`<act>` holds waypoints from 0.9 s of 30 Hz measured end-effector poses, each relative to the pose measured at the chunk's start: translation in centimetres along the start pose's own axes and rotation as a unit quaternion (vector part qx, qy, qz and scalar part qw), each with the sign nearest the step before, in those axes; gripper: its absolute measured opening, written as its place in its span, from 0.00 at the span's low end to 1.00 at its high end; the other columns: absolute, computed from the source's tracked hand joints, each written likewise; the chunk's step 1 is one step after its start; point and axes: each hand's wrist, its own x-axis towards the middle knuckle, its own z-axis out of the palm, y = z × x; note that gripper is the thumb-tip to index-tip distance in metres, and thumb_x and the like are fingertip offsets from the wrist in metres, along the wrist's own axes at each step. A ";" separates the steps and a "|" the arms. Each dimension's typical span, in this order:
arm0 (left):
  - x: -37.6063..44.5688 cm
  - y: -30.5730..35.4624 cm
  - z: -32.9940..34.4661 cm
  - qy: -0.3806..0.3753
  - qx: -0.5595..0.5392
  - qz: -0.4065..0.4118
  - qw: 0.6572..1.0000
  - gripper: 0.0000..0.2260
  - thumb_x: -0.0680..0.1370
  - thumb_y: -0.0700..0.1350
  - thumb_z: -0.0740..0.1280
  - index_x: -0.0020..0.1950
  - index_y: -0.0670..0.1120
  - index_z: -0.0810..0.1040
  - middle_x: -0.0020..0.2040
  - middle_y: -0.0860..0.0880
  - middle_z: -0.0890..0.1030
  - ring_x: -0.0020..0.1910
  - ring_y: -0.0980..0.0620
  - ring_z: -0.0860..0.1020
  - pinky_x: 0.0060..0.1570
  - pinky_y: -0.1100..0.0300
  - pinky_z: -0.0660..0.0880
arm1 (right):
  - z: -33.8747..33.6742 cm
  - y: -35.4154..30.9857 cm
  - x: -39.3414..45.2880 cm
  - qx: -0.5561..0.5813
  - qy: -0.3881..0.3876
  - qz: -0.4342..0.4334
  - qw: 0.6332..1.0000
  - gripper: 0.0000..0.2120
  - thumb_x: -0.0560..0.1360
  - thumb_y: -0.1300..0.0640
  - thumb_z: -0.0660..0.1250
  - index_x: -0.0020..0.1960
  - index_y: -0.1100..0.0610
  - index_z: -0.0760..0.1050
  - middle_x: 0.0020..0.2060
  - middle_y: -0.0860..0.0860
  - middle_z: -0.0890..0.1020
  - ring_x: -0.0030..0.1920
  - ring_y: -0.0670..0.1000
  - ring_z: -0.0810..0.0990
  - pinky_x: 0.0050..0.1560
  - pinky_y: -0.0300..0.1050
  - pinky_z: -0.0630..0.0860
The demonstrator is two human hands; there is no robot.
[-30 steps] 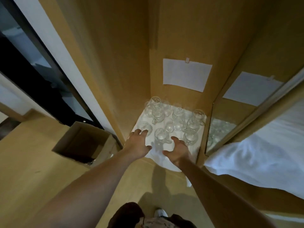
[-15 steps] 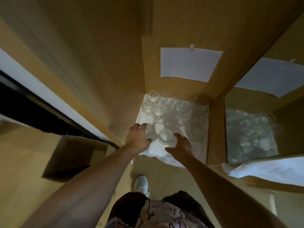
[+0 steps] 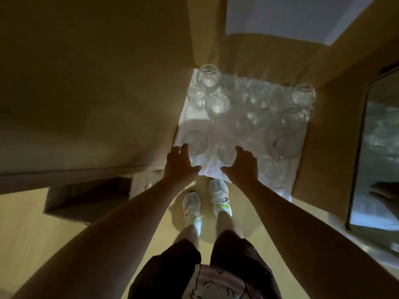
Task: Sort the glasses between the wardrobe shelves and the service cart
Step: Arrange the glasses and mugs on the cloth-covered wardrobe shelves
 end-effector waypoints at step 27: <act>11.6 2.3 5.9 0.009 -0.021 -0.052 0.998 0.44 0.67 0.40 0.77 0.77 0.52 0.56 0.74 0.42 0.56 0.69 0.35 0.61 0.46 0.51 0.76 | 6.3 1.5 8.9 -0.074 0.029 -0.039 0.996 0.49 0.64 0.56 0.78 0.76 0.52 0.52 0.69 0.60 0.61 0.63 0.63 0.68 0.63 0.54 0.70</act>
